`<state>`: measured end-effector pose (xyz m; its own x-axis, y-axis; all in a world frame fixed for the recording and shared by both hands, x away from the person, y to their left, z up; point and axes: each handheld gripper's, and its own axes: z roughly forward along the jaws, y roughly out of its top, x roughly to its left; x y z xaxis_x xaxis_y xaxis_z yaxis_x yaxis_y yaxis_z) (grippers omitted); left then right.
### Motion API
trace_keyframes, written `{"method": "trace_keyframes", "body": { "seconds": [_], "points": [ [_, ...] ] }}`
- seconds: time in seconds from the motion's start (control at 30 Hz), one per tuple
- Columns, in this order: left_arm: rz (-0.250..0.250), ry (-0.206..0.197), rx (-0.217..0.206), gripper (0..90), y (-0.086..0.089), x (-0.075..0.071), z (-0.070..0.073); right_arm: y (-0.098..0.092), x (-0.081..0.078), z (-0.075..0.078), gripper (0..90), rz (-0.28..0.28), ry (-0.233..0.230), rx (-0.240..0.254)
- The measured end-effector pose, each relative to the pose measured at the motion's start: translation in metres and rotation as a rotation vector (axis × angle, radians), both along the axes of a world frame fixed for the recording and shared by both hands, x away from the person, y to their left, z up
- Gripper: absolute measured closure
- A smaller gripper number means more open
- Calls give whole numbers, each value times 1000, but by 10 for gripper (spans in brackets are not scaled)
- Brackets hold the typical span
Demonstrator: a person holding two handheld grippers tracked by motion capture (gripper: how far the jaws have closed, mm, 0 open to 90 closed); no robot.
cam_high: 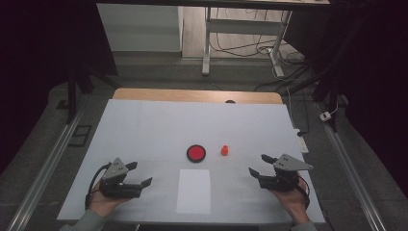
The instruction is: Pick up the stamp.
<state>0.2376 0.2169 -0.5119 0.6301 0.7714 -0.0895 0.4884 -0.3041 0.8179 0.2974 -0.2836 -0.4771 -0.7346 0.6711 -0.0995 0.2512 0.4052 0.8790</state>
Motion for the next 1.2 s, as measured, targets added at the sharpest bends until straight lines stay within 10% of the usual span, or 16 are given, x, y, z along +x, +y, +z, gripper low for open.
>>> {"method": "trace_keyframes", "body": {
  "seconds": [1.2],
  "points": [
    [-16,17,0,187,-5,7,-3,59,26,25,326,77,18,3]
  ]
}}
